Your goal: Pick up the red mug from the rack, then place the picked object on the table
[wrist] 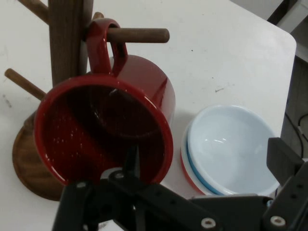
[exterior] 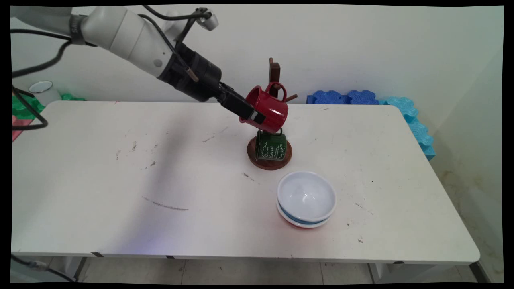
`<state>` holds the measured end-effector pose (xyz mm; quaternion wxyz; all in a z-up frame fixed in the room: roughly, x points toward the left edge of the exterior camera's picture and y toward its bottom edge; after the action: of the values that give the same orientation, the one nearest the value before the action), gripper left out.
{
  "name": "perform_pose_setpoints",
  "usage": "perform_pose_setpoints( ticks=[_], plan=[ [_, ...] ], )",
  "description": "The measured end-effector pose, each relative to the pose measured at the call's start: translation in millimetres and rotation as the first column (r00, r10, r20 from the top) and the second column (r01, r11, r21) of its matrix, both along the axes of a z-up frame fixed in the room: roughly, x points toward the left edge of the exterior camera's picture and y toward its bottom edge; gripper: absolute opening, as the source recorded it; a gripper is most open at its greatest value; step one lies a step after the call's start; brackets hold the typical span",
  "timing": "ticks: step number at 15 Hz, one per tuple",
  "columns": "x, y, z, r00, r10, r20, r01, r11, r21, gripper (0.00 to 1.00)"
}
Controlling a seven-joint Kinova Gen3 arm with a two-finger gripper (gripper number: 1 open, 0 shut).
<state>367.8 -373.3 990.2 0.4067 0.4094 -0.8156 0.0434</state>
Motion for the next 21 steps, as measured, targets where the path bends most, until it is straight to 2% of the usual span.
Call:
perform_pose_setpoints(
  ticks=[11, 12, 21],
  plan=[
    [-13, -11, -9, 1.000, 0.025, -0.003, -0.025, 1.000, 0.015, 1.00],
    [-13, -11, -10, 1.000, 0.026, -0.004, -0.026, 1.000, 0.016, 0.00],
    [-15, -12, -11, 0.999, 0.034, -0.003, -0.034, 0.999, 0.015, 0.00]
  ],
)
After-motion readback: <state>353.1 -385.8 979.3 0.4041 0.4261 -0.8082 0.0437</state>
